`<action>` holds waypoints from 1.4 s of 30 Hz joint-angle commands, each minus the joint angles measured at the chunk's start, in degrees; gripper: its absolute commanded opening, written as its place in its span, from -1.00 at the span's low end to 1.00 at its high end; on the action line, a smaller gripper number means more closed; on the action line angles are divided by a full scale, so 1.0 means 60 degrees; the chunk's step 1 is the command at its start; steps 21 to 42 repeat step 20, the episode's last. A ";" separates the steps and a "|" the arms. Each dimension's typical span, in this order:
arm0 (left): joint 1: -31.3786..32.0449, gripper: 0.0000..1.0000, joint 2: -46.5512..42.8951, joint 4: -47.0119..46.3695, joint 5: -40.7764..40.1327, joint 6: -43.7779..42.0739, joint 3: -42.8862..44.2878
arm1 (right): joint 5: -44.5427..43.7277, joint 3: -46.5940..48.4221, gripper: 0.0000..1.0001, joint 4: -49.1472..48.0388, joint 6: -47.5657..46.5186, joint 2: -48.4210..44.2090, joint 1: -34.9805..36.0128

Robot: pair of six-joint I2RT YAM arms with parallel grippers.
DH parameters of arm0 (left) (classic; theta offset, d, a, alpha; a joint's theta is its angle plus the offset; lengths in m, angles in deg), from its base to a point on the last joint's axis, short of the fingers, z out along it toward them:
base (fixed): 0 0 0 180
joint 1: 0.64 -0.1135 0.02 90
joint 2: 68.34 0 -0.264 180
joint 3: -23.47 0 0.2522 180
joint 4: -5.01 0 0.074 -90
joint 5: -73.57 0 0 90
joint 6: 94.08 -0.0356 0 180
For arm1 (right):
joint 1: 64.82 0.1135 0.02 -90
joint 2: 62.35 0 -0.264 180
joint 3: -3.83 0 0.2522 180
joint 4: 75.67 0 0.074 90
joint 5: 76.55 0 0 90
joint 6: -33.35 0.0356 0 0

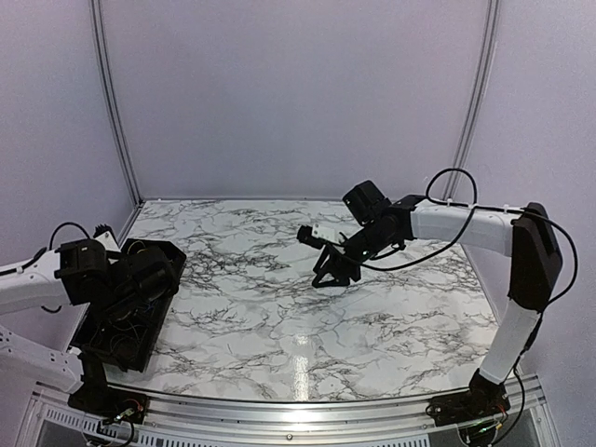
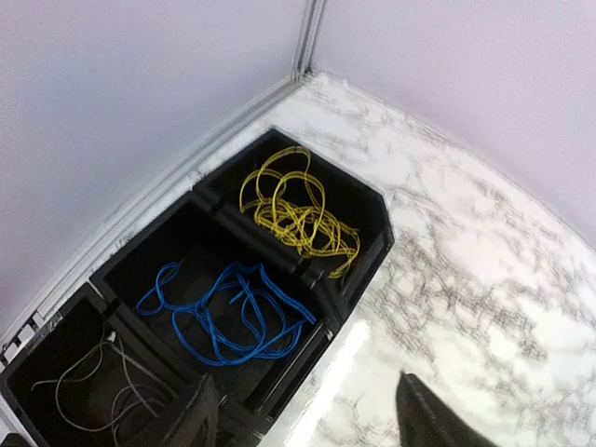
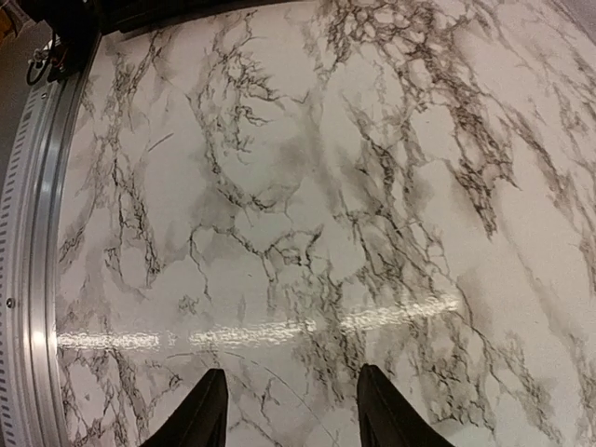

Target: Untangle the cables

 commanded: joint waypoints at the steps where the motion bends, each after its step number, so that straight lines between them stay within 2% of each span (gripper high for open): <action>1: -0.0042 0.54 0.1254 -0.0144 -0.1715 -0.4138 0.1634 | -0.0388 0.0210 -0.03 -0.0756 0.0691 -0.1303 -0.1357; 3: -0.0042 0.66 0.1758 -0.1531 -0.1756 -0.6877 0.2075 | -0.0280 0.0052 -0.03 -0.1173 0.1104 -0.1791 -0.2226; 5: -0.0118 0.73 0.1905 -0.4382 -0.0873 -0.9989 0.2003 | -0.0314 -0.0162 0.01 -0.1585 0.1501 -0.2257 -0.3080; 6: -0.0273 0.77 0.1897 -0.5380 -0.0179 -1.0949 0.1884 | -0.0381 -0.0290 0.04 -0.1782 0.1708 -0.2479 -0.3496; 8: -0.0832 0.83 0.1855 -0.7024 0.1557 -1.2218 0.1720 | -0.0735 -0.0508 0.25 -0.2070 0.2081 -0.2975 -0.4274; 10: -0.1338 0.97 0.1985 -0.8254 0.2960 -1.3059 0.1722 | -0.1034 -0.0787 0.58 -0.2279 0.2422 -0.3401 -0.4864; 11: -0.1497 0.98 0.2136 -0.8724 0.3343 -1.3488 0.1782 | -0.1073 -0.0932 0.79 -0.2441 0.2599 -0.3660 -0.5152; 13: -0.1651 0.98 0.2571 -0.9276 0.3624 -1.4124 0.2103 | -0.1291 -0.1472 0.94 -0.3021 0.3199 -0.4227 -0.5507; 17: -0.1916 0.98 0.3523 -0.9684 0.5011 -1.4836 0.3014 | -0.2701 -0.2441 0.97 -0.4120 0.3842 -0.5313 -0.5542; 20: -0.2300 0.98 0.4087 -1.0041 0.5672 -1.4644 0.3077 | -0.3073 -0.2540 0.97 -0.4196 0.4046 -0.5336 -0.5566; 42: -0.2300 0.98 0.4087 -1.0041 0.5672 -1.4644 0.3077 | -0.3073 -0.2540 0.97 -0.4196 0.4046 -0.5336 -0.5566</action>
